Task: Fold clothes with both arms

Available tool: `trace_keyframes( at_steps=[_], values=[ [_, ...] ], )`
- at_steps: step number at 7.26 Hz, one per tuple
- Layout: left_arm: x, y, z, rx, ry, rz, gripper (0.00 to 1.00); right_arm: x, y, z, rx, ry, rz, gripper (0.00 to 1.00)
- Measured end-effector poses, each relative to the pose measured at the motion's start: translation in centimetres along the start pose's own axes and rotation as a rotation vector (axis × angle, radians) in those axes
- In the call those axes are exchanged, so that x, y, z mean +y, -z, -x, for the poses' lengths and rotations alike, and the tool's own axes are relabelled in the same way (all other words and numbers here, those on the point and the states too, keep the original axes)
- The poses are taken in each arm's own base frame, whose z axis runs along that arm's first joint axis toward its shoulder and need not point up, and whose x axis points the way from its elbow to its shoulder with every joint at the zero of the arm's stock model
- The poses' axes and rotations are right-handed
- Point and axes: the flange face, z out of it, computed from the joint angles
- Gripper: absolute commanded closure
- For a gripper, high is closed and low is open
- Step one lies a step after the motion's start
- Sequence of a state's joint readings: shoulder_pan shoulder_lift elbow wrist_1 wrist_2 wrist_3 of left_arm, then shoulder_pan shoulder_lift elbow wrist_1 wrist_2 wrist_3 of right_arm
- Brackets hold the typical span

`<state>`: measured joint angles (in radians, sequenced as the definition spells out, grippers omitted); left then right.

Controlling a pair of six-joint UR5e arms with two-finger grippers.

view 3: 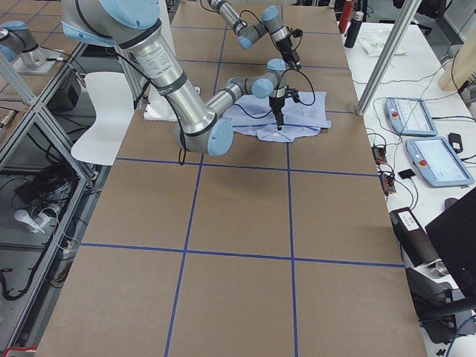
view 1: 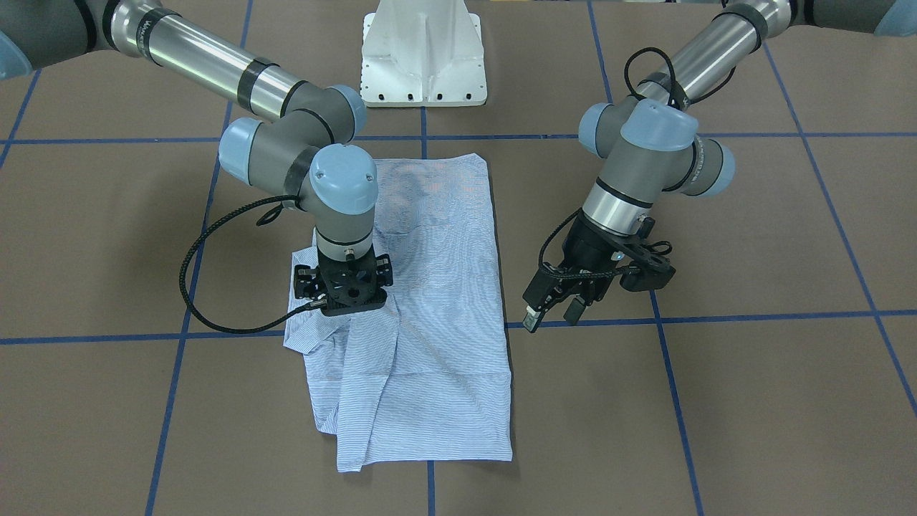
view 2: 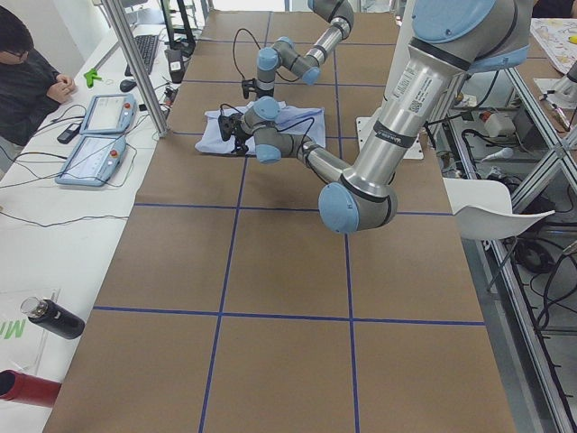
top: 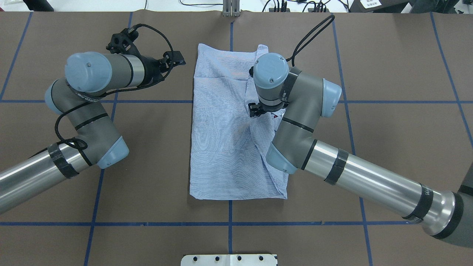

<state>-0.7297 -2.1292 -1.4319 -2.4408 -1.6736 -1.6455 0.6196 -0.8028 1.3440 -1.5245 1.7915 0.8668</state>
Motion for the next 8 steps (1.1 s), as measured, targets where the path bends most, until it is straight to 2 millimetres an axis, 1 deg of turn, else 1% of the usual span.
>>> trace_keyframes(
  at_steps=[2,3,4,6,7,8],
  values=[
    [0.2,0.0,0.0,0.001,0.014,0.004,0.00,1.0,0.4,-3.3,0.008,0.026,0.001,0.00],
    [0.5,-0.1,-0.1,0.001,0.021,0.007,0.00,1.6,0.5,-4.5,0.015,0.037,0.006,0.00],
    [0.7,-0.1,-0.1,0.002,0.024,0.009,0.00,2.1,0.3,-5.6,0.023,0.041,0.011,0.00],
    [0.8,0.1,-0.3,0.007,0.030,0.011,0.00,2.4,-0.3,-7.5,0.040,0.053,0.018,0.00],
    [1.0,0.2,-0.5,0.011,0.036,0.013,0.00,2.3,-0.2,-8.3,0.042,0.060,0.016,0.00],
    [1.1,0.4,-0.8,0.018,0.038,0.016,0.00,2.0,0.5,-8.9,0.027,0.066,0.012,0.00]
  ],
)
